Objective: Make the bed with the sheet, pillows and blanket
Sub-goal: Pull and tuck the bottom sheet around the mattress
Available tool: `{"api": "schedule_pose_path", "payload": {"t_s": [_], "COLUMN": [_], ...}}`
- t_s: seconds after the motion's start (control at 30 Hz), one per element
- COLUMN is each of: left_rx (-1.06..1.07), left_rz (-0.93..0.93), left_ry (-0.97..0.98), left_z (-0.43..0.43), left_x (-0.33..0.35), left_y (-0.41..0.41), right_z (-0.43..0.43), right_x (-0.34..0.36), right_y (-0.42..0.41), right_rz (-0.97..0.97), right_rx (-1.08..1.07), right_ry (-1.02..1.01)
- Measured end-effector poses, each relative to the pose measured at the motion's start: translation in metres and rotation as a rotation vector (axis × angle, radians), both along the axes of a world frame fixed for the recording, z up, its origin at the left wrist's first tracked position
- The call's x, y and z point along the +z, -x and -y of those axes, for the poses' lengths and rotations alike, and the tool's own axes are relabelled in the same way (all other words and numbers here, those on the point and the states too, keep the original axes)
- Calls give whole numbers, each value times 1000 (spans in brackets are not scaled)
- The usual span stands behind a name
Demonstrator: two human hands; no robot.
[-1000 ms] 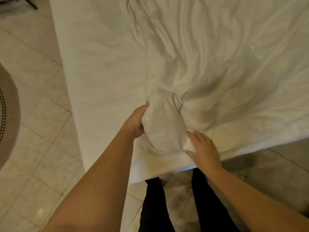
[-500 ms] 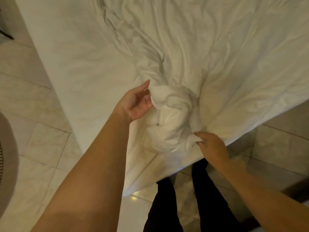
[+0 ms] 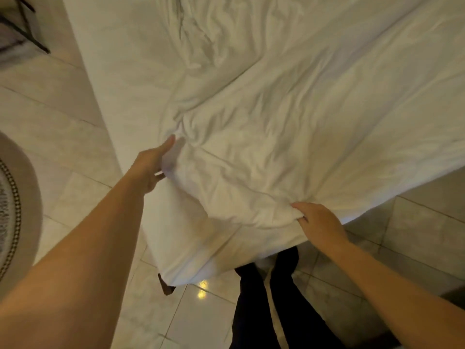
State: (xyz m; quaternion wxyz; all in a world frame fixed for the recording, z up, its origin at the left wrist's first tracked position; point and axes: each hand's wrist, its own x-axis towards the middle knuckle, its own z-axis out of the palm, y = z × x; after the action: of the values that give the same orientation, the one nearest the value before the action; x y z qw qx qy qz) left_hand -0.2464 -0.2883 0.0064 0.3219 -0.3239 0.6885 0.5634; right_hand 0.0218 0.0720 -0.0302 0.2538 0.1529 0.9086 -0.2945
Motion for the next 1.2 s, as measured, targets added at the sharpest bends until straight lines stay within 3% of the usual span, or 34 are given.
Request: {"api": "schedule_pose_path", "payload": {"t_s": [0.1, 0.2, 0.33, 0.43, 0.5, 0.6, 0.67, 0.77, 0.9, 1.0, 1.1, 1.2], "left_rx": [-40, -26, -238, -185, -200, -409, -302, 23, 125, 115, -97, -311], "left_rz": [166, 205, 14, -60, 55, 189, 67, -151, -299, -143, 85, 148], "left_ry": [-134, -212, -10, -29, -168, -198, -161, -66, 199, 112, -32, -54], "left_z": [-12, -31, -48, -54, -55, -51, -44, -18, 12, 19, 26, 23], "left_x": [-26, -40, -40, -29, -16, 6, 21, 42, 50, 39, 10, -22], "left_y": [-52, -89, -108, -115, -121, -133, -131, -116, -111, -126, -162, -204], "right_z": [9, 17, 20, 19, 18, 11, 5, 2, 16, 40, 61, 73], "right_x": [-9, -18, -21, -12, -2, 15, 27, 51, 72, 62, 33, 9], "right_y": [-3, -6, -9, -6, 0, 9, 15, 24, 38, 36, 17, -4], "right_rz": [-33, -50, -80, -87, -52, -2, 7, -15, -63, 11, 72, -3], "right_rx": [61, 168, 152, 103, 55, 16, 63, 85, 115, 154, 212, 207], "right_ry": [-61, -135, -55, 52, 96, 117, 101, 139, 210, 164, 41, -66]}}
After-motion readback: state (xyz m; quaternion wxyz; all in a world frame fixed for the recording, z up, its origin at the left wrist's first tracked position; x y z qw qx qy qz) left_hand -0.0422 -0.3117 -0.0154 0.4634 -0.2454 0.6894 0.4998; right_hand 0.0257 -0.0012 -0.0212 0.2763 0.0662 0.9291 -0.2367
